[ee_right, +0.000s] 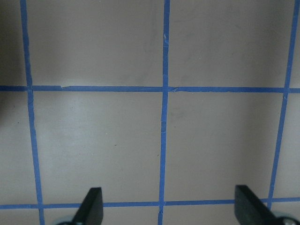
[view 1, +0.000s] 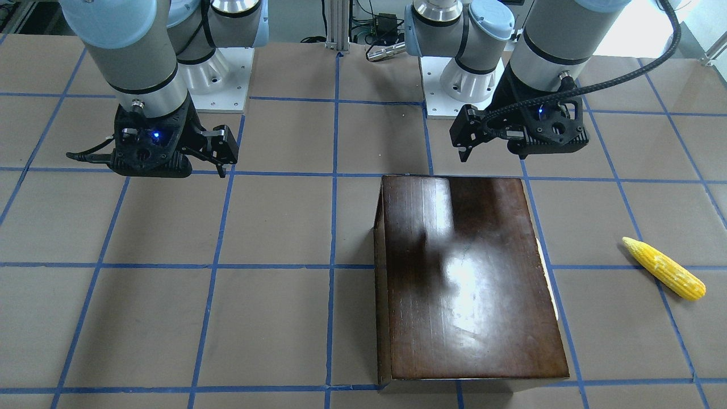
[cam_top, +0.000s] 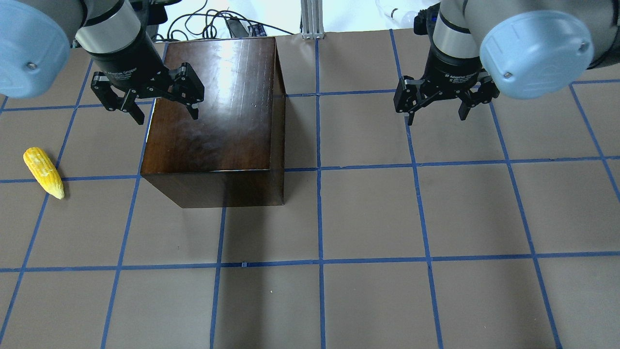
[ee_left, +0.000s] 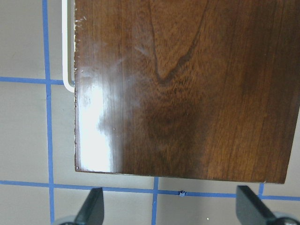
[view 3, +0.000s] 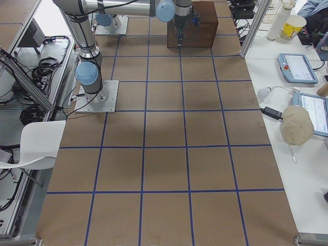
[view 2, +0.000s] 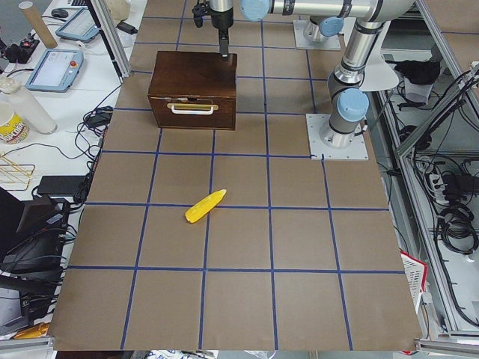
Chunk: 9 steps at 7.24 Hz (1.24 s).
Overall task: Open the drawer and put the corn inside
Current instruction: 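Move the left gripper along the cabinet top toward its drawer side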
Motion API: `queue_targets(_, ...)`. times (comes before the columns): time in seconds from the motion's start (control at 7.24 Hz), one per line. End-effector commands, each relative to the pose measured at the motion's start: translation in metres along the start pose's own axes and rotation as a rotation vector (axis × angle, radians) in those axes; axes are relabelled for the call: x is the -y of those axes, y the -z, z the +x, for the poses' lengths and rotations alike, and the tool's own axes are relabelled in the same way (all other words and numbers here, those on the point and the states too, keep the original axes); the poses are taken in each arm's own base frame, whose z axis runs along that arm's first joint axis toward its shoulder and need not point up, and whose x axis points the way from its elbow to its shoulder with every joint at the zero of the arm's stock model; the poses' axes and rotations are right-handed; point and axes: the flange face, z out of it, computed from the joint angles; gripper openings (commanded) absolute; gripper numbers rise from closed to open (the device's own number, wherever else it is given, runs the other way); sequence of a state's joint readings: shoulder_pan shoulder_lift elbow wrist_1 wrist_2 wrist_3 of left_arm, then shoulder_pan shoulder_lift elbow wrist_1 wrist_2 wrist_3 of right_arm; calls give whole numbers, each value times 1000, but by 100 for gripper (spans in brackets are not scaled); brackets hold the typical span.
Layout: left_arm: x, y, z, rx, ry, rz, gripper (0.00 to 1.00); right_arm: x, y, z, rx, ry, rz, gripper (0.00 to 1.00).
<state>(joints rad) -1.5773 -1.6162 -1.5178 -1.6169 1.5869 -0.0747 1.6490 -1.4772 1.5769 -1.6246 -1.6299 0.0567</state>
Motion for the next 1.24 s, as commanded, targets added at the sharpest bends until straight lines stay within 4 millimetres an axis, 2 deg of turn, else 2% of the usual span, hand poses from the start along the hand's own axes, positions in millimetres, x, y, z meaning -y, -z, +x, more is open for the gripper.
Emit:
queue_targets(0.0,-1,1,-1,4,-1,0,100,0,1,0,-1,0,1,100)
queue_targets(0.41,-3,3,-3,10,1,4,100,0,0,0,-1,0,1,100)
queue_targets(0.83,10,1,-8,-4,13,13,100,0,0,0,-1,0,0,100)
queue_targets(1.11,5,12,-11,-7,20,38,100,0,0,0,-1,0,0,100)
